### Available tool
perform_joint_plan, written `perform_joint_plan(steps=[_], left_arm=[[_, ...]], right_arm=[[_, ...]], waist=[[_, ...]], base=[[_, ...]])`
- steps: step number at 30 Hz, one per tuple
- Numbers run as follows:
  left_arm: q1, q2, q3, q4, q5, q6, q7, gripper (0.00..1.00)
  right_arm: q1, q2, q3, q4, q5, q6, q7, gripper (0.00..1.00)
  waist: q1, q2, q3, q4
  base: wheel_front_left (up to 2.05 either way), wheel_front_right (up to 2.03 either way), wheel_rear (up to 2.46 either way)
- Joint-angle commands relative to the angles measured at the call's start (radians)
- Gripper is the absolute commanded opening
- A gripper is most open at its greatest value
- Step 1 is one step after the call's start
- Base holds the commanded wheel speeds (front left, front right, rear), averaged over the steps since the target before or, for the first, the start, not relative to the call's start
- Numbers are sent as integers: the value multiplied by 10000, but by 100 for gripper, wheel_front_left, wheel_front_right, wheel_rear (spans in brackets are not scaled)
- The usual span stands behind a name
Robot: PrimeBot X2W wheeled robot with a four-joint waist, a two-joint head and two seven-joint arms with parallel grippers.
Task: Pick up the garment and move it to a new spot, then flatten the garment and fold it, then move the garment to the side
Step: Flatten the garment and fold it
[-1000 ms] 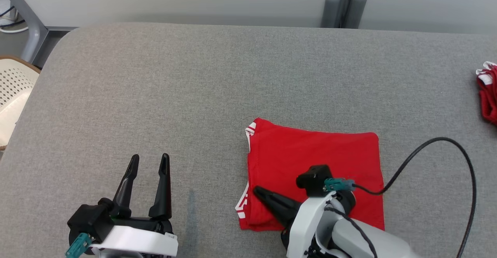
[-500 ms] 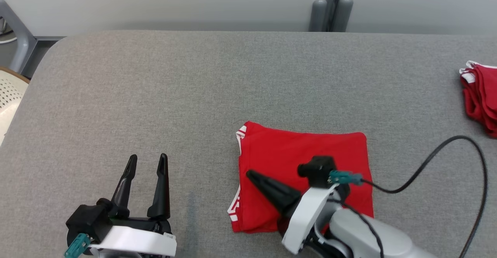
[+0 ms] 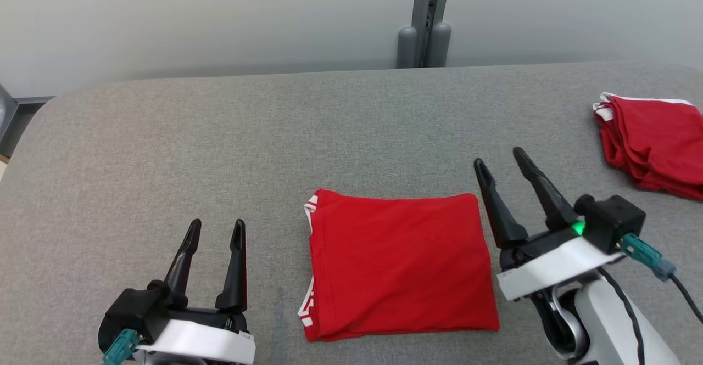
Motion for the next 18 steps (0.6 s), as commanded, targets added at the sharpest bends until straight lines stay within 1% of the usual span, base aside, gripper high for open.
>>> perform_joint_plan(steps=[1,5,10,15,18], left_arm=[[-4,56,22,30,98,89,6,100],[196,39,48,112,114,272,0,100],[459,26,148,155,98,433,-8,100],[661,0,344,36,48,622,-12,100],[742,-15,400,44,131,611,-13,100]], right_arm=[[424,127,-516,-284,-389,3,-43,100],[1438,522,-1630,-946,-1123,3,-44,100],[2265,757,-2431,-1367,-1488,3,-45,100],[2597,828,-2684,-1396,-1633,3,-45,100],[2613,837,-2717,-1273,-1545,3,-45,100]], waist=[[0,0,-103,-117],[0,0,-228,-217],[0,0,-327,-260],[0,0,-368,-235],[0,0,-378,-177]], base=[[0,0,0],[0,0,0],[0,0,0],[0,0,0],[0,0,0]])
